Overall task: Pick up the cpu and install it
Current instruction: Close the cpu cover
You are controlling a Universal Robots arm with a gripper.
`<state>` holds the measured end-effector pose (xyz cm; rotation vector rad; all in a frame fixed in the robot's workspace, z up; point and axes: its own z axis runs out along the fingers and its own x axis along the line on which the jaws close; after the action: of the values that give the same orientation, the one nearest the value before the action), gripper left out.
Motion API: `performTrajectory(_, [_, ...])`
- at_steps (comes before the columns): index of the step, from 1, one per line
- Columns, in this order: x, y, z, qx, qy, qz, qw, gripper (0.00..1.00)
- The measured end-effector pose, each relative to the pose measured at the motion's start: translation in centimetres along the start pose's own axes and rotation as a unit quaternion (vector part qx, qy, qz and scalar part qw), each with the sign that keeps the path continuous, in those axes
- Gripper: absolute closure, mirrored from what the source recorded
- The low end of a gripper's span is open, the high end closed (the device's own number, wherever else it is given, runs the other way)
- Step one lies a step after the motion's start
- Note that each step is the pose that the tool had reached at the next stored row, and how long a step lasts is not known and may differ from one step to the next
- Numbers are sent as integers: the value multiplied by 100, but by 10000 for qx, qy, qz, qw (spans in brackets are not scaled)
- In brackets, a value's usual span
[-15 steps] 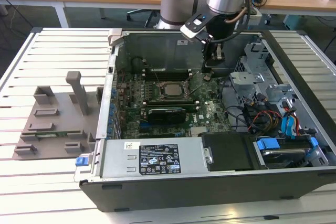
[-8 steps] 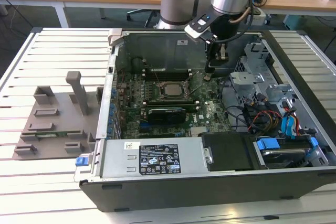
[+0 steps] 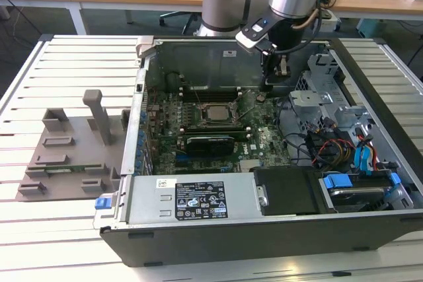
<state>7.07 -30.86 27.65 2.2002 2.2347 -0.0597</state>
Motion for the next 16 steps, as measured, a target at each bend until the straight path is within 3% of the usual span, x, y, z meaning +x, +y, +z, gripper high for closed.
performTrajectory(10, [-2,88,-1,0,0,0,10000,89])
performTrajectory(16, [-3,179,0,0,0,0,10000,89])
